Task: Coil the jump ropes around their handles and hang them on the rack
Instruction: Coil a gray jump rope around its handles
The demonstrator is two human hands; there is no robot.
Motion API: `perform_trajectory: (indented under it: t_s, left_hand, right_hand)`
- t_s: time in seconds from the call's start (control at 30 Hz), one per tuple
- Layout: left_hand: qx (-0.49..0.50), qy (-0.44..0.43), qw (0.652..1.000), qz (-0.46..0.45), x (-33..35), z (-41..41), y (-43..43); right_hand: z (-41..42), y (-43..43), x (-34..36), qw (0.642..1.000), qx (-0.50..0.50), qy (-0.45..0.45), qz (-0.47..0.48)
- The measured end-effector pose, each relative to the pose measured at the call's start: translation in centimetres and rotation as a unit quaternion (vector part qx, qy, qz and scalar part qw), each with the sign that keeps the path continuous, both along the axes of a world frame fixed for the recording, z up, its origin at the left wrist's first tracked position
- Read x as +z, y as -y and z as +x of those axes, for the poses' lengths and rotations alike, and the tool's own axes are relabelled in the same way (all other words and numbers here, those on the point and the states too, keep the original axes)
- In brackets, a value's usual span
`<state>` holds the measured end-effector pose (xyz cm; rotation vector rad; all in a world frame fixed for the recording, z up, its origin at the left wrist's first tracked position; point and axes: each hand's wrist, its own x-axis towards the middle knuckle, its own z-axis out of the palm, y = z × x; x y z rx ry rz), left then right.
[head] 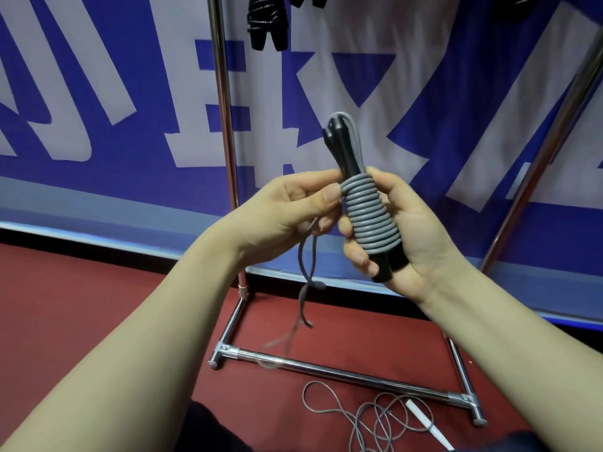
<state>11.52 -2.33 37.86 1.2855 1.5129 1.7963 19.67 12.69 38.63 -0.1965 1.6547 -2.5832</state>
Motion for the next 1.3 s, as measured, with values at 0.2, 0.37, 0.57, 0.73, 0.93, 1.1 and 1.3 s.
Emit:
perform_trajectory:
  t_s: [0.2, 0.37, 0.57, 0.73, 0.93, 1.1, 1.3]
  left_hand:
    - [0.054, -0.02, 0.997, -0.05, 0.4, 0.3, 0.4]
    - [0.139, -0.035, 0.989, -0.044, 0.6, 0.6, 0.7]
    - [0.31, -0.063, 0.947, -0.062, 0.4, 0.4, 0.2]
    - [0.351, -0.068, 0.931, -0.072, -0.1, 0.8, -0.7]
    - [0.329, -0.091, 0.933, -0.118, -0.3, 1.5, -1.6]
    - [0.129, -0.028, 0.979, -0.157, -0.3, 0.7, 0.4]
    - [-0.012, 0.093, 0.986, -0.138, -0.7, 0.1, 1.2]
  right_hand:
    - [0.1, -0.7, -0.1, 0.995, 0.067, 0.061, -0.047]
    - [-0.8, -0.2, 0.1, 0.995, 0.019, 0.021, 0.101]
    - [-1.5, 0.5, -1.0, 0.977, -0.046, 0.005, 0.21]
    - [-1.7, -0.3, -1.2, 0.99, -0.024, 0.057, 0.128]
    - [-2.0, -0.6, -1.8, 0.981, -0.03, 0.06, 0.182]
    - [-2.1, -1.8, -2.4, 0.982, -0.017, 0.072, 0.174]
    - [-2.5, -2.7, -2.1, 0.977, -0.067, 0.052, 0.198]
